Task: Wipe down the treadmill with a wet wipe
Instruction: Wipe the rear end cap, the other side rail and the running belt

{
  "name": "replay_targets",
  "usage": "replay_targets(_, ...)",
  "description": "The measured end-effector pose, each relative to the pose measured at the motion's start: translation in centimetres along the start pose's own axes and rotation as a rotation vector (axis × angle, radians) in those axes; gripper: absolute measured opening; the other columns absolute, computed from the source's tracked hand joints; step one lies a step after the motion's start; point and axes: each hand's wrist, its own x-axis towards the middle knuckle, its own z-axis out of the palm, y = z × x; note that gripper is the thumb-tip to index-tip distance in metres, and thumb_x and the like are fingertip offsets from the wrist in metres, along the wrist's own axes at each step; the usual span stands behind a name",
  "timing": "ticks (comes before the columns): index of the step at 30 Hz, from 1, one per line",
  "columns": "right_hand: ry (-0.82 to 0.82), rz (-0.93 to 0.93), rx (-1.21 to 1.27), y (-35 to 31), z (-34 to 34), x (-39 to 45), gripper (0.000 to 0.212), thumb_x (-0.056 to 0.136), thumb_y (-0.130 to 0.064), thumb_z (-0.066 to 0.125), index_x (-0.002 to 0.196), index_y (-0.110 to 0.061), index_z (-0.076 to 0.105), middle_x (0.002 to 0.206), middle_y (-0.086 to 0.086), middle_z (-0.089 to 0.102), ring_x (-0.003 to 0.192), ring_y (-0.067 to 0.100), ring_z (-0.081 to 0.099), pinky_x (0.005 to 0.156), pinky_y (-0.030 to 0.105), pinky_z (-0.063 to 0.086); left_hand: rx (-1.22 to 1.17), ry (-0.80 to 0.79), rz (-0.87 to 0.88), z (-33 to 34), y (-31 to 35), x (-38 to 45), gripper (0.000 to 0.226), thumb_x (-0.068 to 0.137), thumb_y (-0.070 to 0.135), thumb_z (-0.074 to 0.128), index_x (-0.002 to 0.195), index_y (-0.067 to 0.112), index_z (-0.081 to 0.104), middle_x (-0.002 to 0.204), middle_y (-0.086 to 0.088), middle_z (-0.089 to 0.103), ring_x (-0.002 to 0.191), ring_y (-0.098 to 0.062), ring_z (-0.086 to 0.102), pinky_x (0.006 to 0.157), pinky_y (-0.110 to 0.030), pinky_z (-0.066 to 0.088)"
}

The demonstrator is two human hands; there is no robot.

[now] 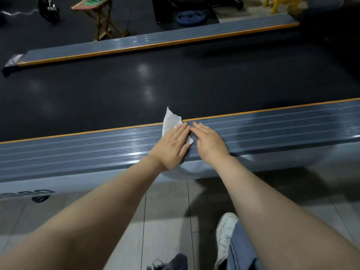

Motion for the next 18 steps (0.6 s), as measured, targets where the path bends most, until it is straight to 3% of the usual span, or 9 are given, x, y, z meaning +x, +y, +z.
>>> replay_targets(3,0.006,0.009,-0.117,-0.3,0.8,0.1,0.057,0.101,-0.011,0.030,0.156,-0.021,0.015,0.163,-0.006,0.007,0.150,0.011,0.006,0.120,0.029,0.002,0.050,-0.027,-0.030,-1.0,-2.3,-3.0,0.079,0.103,0.055,0.010,0.150,-0.006,0.030,0.158,-0.021,0.029,0.149,-0.029,0.023,0.124,-0.032,0.008)
replay_targets(6,-0.037,0.029,-0.177,-0.9,0.5,0.0,0.066,0.098,-0.004,0.033,0.156,-0.020,0.008,0.164,-0.005,0.001,0.150,0.013,0.000,0.121,0.034,-0.002,0.054,-0.096,-0.274,-2.0,-3.4,-5.3,0.081,0.098,0.060,0.009,0.156,0.004,0.018,0.164,-0.012,0.012,0.153,-0.023,0.007,0.124,-0.036,0.002)
replay_targets(8,-0.084,0.060,-0.199,-1.5,-0.1,-0.1,0.074,0.092,0.003,0.033,0.157,-0.019,0.005,0.164,-0.005,-0.003,0.150,0.014,-0.002,0.122,0.037,-0.002,-0.047,-0.128,-0.456,-3.4,-3.0,-5.9,0.063,0.103,0.047,0.019,0.156,0.013,0.021,0.165,-0.005,0.017,0.152,-0.017,0.011,0.124,-0.038,0.002)
replay_targets(10,-0.131,0.073,-0.207,-1.9,-0.7,0.1,0.079,0.088,0.007,0.034,0.157,-0.019,0.004,0.164,-0.004,-0.004,0.150,0.014,-0.002,0.122,0.037,-0.001,-0.334,-0.033,-0.617,-5.0,-2.5,-5.7,0.047,0.105,0.035,0.029,0.149,0.021,0.037,0.145,-0.001,0.043,0.133,-0.018,0.036,0.121,-0.041,0.015)
replay_targets(12,-0.146,0.076,-0.187,-1.8,-1.1,0.4,0.083,0.086,0.011,0.035,0.157,-0.020,0.005,0.164,-0.005,-0.005,0.150,0.013,-0.001,0.122,0.036,0.000,-0.614,0.088,-0.761,-6.0,-2.3,-4.9,0.050,0.105,0.031,0.037,0.154,0.032,0.027,0.141,-0.001,0.044,0.128,-0.020,0.042,0.115,-0.043,0.029)
replay_targets(14,-0.132,0.071,-0.177,-1.2,-0.8,0.4,0.084,0.086,0.011,0.036,0.157,-0.021,0.006,0.164,-0.007,-0.004,0.150,0.012,-0.001,0.122,0.035,0.000,-0.676,0.217,-0.724,-6.0,-2.1,-4.0,0.061,0.102,0.015,0.045,0.154,0.036,0.021,0.144,-0.003,0.042,0.129,-0.021,0.045,0.111,-0.042,0.037)
replay_targets(16,-0.067,0.064,-0.194,-1.0,0.1,0.3,0.078,0.089,0.006,0.037,0.156,-0.021,0.008,0.164,-0.007,-0.001,0.150,0.013,0.001,0.121,0.035,0.000,-0.511,0.283,-0.673,-4.4,-2.1,-3.5,0.052,0.097,0.008,0.050,0.129,0.047,0.037,0.127,-0.001,0.044,0.111,-0.019,0.047,0.098,-0.036,0.045)
replay_targets(18,0.009,0.068,-0.206,-1.2,1.0,0.1,0.070,0.093,0.001,0.036,0.156,-0.020,0.012,0.164,-0.007,0.003,0.150,0.013,0.004,0.121,0.036,0.000,-0.323,0.271,-0.595,-2.9,-1.6,-3.2,0.011,0.096,0.025,0.047,0.099,0.035,0.048,0.103,-0.004,0.047,0.089,-0.026,0.046,0.077,-0.041,0.038)
